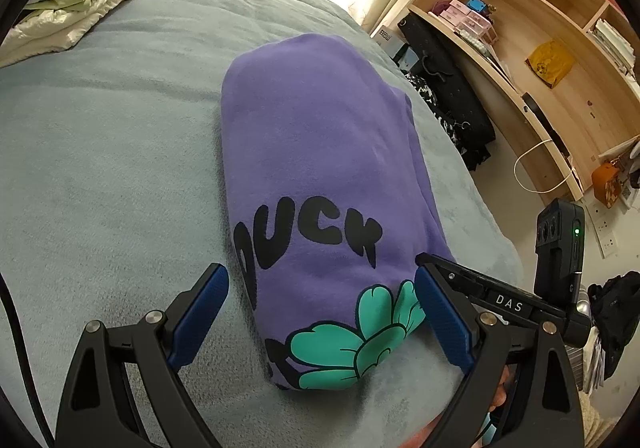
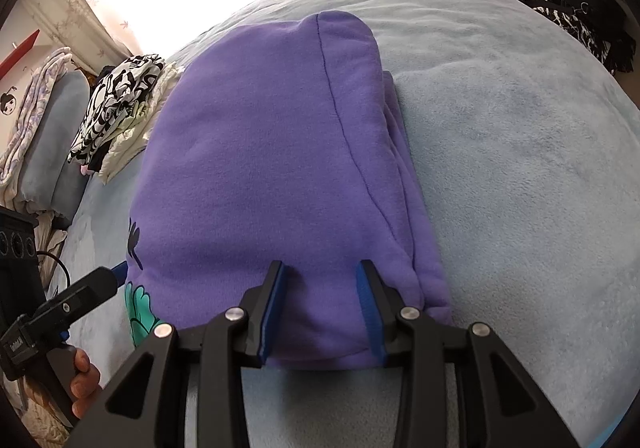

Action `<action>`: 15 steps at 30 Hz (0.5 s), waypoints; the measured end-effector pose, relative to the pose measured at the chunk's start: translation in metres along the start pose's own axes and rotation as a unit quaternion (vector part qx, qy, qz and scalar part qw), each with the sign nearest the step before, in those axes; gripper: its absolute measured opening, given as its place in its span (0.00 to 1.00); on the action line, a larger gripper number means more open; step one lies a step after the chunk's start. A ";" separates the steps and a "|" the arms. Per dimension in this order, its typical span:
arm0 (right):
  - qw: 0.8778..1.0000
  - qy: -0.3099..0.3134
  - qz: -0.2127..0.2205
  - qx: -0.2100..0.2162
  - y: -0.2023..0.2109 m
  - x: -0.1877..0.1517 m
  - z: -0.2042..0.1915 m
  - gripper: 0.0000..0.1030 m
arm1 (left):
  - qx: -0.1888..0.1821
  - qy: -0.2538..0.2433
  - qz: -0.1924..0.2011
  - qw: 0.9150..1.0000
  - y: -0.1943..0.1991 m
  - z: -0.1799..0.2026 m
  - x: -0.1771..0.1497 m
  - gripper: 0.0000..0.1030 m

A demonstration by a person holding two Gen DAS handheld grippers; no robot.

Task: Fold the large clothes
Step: 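Press and square the folded hoodie bundle with both grippers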

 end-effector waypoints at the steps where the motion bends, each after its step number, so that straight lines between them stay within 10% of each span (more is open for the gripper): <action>1: 1.000 0.000 -0.001 0.000 0.000 0.000 0.000 0.37 | -0.002 0.000 0.000 1.000 0.000 0.000 0.001 0.90; 15: 0.999 0.001 -0.019 0.027 0.012 0.012 -0.013 0.59 | -0.019 0.010 -0.006 1.000 -0.004 0.009 0.011 0.90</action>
Point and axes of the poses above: each gripper's, at about its wrist camera, not at the fingertips, and y roughly against the way its jaws point, z to its right, x to its top, the point moved 10 cm from there along -y, roughly the way its jaws point, and after that the axes turned 3 degrees about -y, right-handed, at the moved point
